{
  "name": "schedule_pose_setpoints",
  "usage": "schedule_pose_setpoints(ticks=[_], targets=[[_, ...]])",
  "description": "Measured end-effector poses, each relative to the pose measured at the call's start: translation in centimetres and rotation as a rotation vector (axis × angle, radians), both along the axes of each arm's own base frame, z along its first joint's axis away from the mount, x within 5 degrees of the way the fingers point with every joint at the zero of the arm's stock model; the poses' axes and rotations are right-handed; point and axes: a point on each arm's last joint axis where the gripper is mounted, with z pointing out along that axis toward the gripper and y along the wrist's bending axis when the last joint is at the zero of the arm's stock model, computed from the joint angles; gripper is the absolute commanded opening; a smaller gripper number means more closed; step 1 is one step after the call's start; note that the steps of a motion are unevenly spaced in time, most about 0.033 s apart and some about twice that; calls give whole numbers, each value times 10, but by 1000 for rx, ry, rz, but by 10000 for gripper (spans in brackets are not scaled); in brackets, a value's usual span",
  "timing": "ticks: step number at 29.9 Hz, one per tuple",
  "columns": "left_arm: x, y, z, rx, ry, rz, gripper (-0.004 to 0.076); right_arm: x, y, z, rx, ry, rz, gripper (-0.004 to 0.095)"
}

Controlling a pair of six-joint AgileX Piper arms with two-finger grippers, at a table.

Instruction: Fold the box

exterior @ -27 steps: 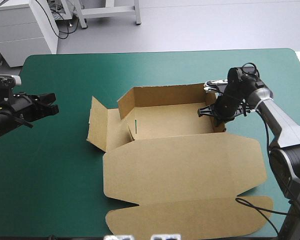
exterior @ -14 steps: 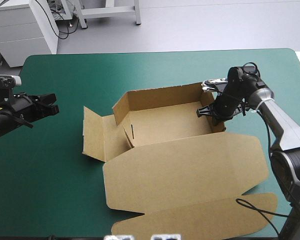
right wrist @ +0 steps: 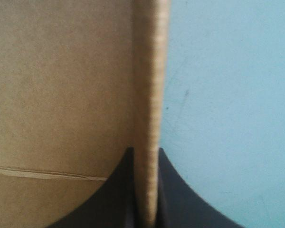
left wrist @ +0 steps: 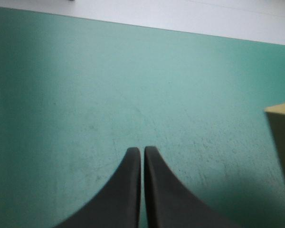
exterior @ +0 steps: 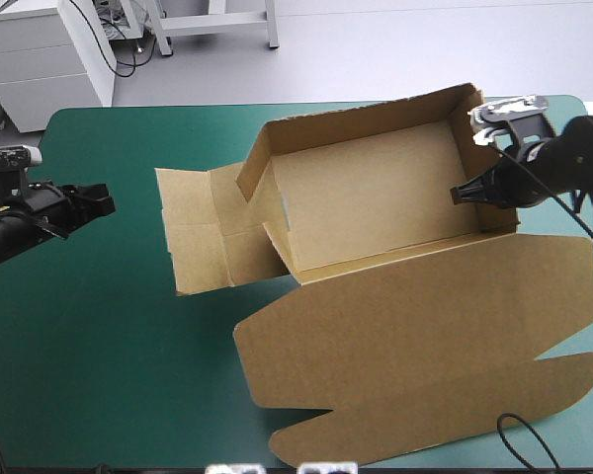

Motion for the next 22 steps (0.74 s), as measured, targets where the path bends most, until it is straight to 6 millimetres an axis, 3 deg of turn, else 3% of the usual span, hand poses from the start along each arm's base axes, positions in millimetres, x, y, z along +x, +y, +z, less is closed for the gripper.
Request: schedule_pose_setpoints(ticks=[4,10,16,22], targets=[[15,6,-18,-28,64,0,8,-21,-8,20,45,-80,37,-18],[33,4,-43,-124,156,-44,-8,-35,5,34,183,-139,153,-18],[42,-29,-46,-136,160,-141,-8,-22,12,33,271,-168,177,-17],[43,-61,-45,-124,151,-229,-8,5,13,11,280,-95,164,-17]])
